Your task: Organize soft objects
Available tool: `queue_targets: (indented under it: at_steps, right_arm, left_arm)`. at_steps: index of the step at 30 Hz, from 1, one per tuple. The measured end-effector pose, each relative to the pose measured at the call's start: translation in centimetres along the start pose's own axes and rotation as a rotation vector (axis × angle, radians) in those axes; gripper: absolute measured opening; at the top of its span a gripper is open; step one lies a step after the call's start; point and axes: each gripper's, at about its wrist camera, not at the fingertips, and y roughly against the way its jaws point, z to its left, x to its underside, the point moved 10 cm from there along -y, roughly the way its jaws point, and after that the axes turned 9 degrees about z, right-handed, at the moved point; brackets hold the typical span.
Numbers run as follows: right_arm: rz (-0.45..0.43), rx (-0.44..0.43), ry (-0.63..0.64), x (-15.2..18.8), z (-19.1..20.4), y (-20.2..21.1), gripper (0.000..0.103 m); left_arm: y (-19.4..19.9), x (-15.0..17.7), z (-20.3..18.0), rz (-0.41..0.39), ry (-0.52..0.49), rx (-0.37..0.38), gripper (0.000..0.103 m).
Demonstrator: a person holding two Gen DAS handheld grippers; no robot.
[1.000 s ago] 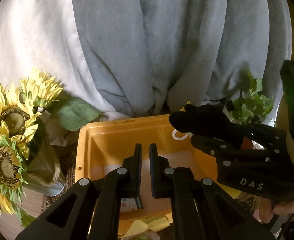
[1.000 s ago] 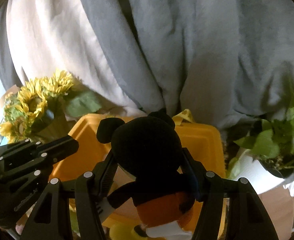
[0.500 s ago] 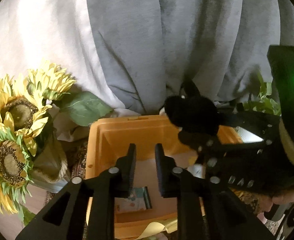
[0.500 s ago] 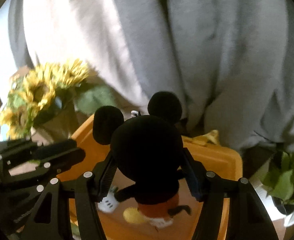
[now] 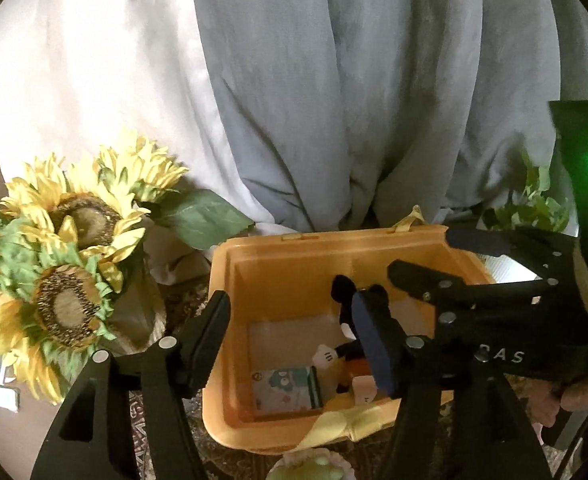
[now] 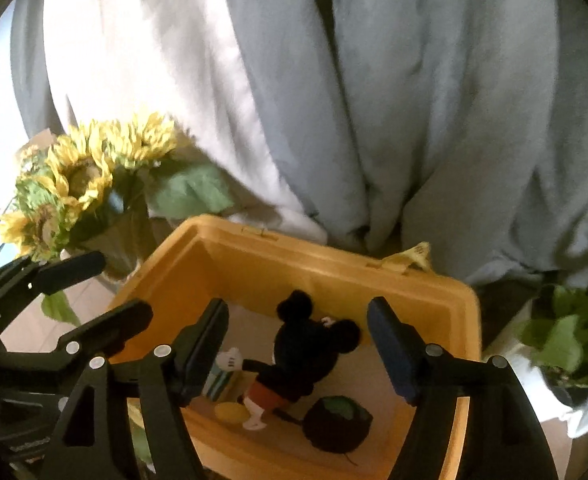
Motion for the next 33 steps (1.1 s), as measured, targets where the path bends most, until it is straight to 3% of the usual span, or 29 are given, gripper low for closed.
queue_targets:
  at_steps: [4, 16, 26, 33]
  right_arm:
    - [-0.047, 0.062, -0.031, 0.0, -0.2, 2.3, 0.073]
    - [-0.14, 0.074, -0.136, 2.3, 0.6, 7.3, 0.073]
    - [-0.166, 0.096, -0.17, 5.8, 2.2, 9.3, 0.073]
    - [-0.109, 0.095, -0.194, 9.0, 2.6, 8.4, 0.073]
  left_arm:
    - [1.4, -0.1, 0.3, -0.024, 0.012, 0.001, 0.07]
    - [5.6, 1.6, 0.4, -0.086, 0.001, 0.008, 0.092]
    - [6.5, 5.5, 0.6, -0.047, -0.016, 0.029, 0.093]
    - [5.7, 8.8, 0.4, 0.007, -0.052, 0.039, 0.093]
